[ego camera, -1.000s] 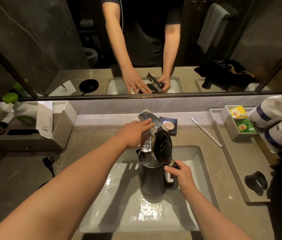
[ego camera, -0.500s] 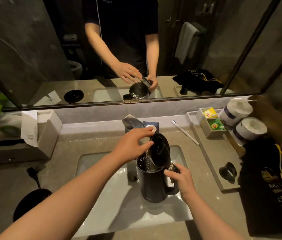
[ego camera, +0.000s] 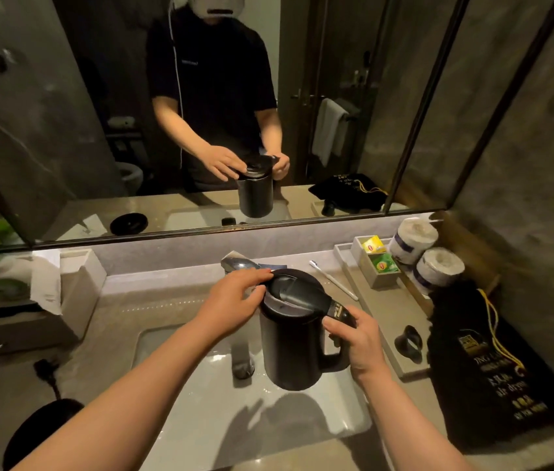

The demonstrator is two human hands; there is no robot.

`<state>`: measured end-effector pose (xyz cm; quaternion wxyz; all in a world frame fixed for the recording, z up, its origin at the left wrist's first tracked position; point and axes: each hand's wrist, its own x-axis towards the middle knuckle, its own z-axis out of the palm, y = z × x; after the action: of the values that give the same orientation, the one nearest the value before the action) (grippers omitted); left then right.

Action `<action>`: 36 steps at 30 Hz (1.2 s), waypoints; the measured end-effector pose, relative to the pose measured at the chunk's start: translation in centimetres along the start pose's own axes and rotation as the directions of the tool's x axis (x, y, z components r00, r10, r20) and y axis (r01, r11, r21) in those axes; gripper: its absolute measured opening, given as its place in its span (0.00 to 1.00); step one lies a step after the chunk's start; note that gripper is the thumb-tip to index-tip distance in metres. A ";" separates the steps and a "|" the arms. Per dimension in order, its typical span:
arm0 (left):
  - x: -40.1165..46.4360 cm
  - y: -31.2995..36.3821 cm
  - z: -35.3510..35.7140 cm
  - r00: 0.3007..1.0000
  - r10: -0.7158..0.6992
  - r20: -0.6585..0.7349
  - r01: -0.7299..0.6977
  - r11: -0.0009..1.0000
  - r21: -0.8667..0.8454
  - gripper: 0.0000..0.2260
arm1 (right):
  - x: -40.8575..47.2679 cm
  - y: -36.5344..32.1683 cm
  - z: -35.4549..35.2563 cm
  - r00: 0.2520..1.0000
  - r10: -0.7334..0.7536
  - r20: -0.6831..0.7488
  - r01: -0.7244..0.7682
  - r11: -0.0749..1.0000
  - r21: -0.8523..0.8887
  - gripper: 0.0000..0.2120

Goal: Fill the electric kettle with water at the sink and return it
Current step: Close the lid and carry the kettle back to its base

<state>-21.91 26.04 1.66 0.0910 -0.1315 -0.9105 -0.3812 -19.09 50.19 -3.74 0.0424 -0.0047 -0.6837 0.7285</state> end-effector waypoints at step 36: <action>-17.5 -6.0 -12.6 0.680 -0.674 -0.289 0.292 0.611 -0.736 0.12 | -2.0 -4.8 20.4 0.755 -0.081 0.650 0.229 0.962 -0.147 0.10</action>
<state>-6.33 10.02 1.72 0.1821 0.2228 -0.6582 -0.6957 -18.20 30.04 2.31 -0.1325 0.2953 -0.7308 0.6010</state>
